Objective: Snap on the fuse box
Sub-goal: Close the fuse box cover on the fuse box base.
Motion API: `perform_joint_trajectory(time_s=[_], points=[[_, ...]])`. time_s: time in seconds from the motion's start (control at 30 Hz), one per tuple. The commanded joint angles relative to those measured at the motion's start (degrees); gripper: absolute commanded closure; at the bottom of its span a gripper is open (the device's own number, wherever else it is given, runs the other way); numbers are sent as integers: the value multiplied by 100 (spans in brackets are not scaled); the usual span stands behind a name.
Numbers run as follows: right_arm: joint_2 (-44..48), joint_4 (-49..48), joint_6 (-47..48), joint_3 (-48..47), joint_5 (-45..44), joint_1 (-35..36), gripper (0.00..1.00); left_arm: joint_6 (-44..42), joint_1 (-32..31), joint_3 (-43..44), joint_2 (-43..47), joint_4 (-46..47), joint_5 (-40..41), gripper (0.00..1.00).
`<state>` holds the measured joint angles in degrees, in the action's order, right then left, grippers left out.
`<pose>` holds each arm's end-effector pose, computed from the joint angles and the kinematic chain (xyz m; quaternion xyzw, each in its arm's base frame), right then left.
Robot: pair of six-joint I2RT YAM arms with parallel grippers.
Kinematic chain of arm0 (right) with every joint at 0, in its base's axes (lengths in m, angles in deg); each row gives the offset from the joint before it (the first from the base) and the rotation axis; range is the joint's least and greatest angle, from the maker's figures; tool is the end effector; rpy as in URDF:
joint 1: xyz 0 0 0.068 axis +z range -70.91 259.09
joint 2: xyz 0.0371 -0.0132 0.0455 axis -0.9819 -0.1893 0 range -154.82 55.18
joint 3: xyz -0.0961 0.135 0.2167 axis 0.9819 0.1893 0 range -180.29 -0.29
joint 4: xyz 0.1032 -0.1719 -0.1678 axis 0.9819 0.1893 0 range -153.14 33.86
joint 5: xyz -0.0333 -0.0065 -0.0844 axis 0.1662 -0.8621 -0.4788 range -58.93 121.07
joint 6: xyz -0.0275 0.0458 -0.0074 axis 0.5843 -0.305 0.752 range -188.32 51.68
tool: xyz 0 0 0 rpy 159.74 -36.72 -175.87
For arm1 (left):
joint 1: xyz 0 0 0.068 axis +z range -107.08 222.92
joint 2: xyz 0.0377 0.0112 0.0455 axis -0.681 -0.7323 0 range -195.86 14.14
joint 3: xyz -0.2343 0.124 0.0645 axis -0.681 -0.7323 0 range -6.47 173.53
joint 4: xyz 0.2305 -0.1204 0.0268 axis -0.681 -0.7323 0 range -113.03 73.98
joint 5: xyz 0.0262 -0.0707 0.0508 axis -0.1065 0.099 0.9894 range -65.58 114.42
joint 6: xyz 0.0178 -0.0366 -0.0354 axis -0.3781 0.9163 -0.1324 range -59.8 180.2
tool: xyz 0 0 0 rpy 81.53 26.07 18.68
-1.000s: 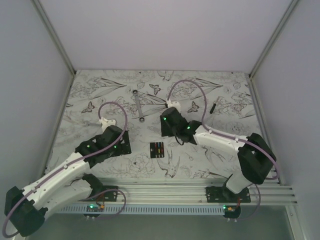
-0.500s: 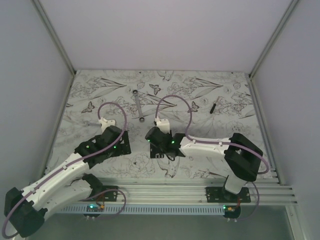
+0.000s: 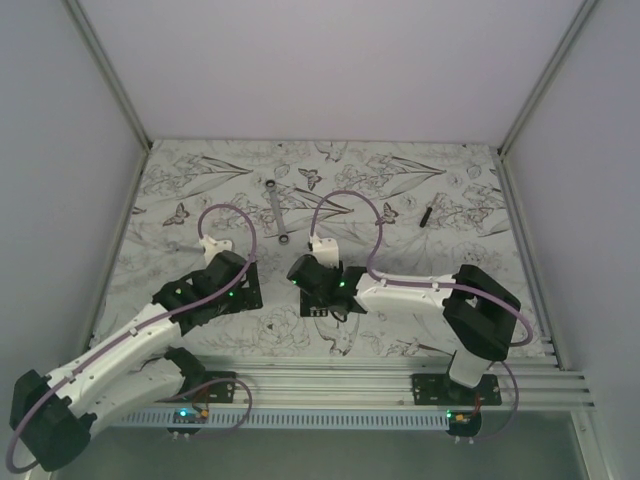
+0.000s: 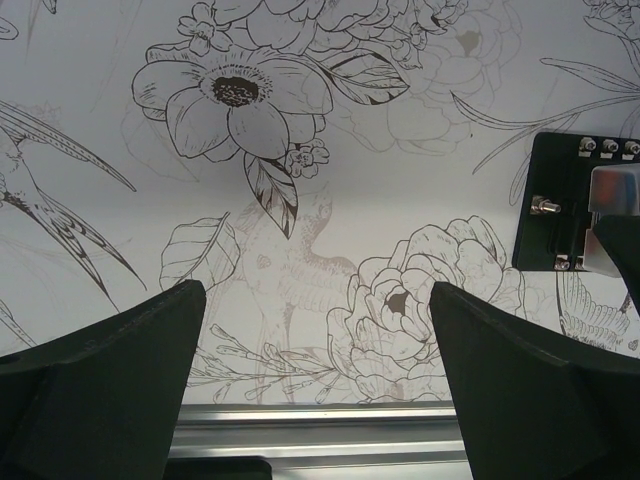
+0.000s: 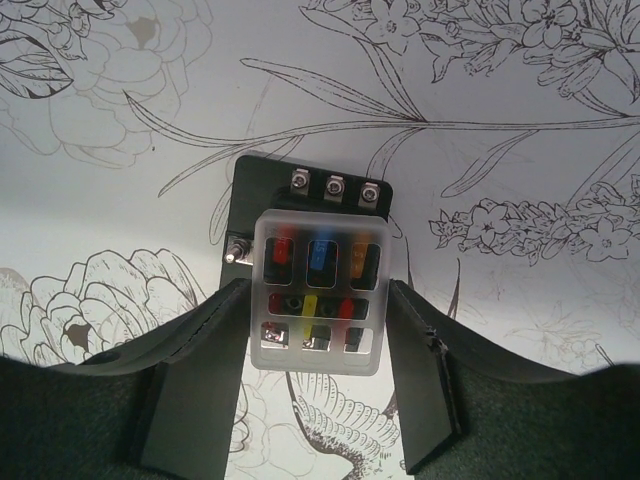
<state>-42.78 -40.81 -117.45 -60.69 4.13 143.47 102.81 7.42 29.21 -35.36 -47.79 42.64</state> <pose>0.1617 0.3000 0.1816 -0.0647 0.9388 0.0880 0.3266 0.1499 -0.0932 0.2370 -0.1163 0.9087 -0.1214 0.3822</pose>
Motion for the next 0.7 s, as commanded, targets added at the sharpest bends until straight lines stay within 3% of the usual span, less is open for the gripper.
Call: perform_joint_trajectory(time_s=[0.0, 0.47, 0.67], points=[[-62, 136, -306, -242, -179, 83, 40, 28, 44, -44, -42, -169, 165, 0], [-185, 114, -209, -382, -112, 101, 35, 37, 44, -18, -148, -166, 117, 0], [169, 105, 163, -316, -50, 44, 26, 31, 44, 34, -193, -91, -134, 1]])
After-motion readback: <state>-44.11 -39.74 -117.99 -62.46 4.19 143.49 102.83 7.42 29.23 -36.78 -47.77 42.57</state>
